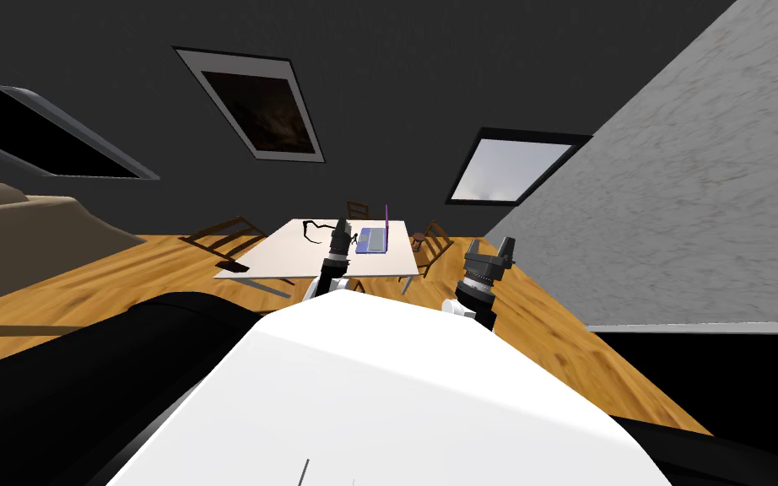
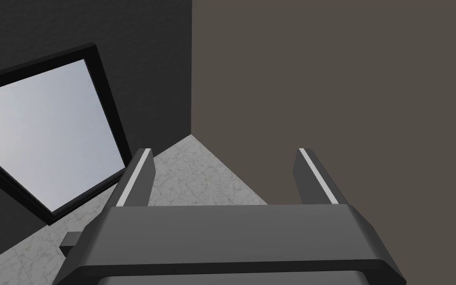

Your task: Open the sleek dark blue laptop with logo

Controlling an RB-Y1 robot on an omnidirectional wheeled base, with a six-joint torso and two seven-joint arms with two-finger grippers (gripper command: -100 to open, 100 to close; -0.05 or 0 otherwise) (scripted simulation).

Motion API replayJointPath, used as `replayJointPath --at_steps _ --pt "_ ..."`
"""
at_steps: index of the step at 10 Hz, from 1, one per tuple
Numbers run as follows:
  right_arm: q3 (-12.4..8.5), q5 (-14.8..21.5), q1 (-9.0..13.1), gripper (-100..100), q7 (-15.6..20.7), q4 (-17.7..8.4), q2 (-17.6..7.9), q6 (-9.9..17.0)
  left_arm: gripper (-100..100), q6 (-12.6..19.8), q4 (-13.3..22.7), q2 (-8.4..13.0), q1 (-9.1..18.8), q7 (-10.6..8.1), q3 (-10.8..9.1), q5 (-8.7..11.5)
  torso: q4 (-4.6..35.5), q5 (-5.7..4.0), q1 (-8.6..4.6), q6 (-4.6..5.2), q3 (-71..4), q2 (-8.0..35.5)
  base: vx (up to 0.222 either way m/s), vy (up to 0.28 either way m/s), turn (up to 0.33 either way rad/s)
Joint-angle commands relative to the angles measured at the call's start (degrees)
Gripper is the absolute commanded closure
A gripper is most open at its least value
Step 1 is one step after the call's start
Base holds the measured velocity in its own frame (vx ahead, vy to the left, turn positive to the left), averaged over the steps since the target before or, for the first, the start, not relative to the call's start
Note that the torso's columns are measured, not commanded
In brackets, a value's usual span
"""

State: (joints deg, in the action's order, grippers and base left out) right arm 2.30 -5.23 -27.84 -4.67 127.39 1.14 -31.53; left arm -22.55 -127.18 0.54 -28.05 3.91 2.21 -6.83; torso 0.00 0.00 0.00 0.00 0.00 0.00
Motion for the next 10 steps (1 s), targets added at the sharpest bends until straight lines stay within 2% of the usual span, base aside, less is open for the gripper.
replayJointPath --at_steps 1,9,10 --pt "0.0 0.0 0.0 0 0.0 0.0 0.0 0.0 0 0.0 0.0 0.0 0.0 0.00 0.00 0.0 2.3 0.00 0.00 0.00 -4.7 2.3 0.000 0.000 0.000" --pt "0.0 0.0 0.0 0 0.0 0.0 0.0 0.0 0 0.0 0.0 0.0 0.0 0.00 0.00 0.0 35.4 0.00 0.00 0.00 -70.7 35.4 0.000 0.000 0.000" --pt "0.0 0.0 0.0 0 0.0 0.0 0.0 0.0 -100 0.2 0.5 1.6 0.4 0.23 -0.32 -0.2 39.6 0.00 0.00 0.00 -79.2 39.6 0.008 -0.015 -0.021"
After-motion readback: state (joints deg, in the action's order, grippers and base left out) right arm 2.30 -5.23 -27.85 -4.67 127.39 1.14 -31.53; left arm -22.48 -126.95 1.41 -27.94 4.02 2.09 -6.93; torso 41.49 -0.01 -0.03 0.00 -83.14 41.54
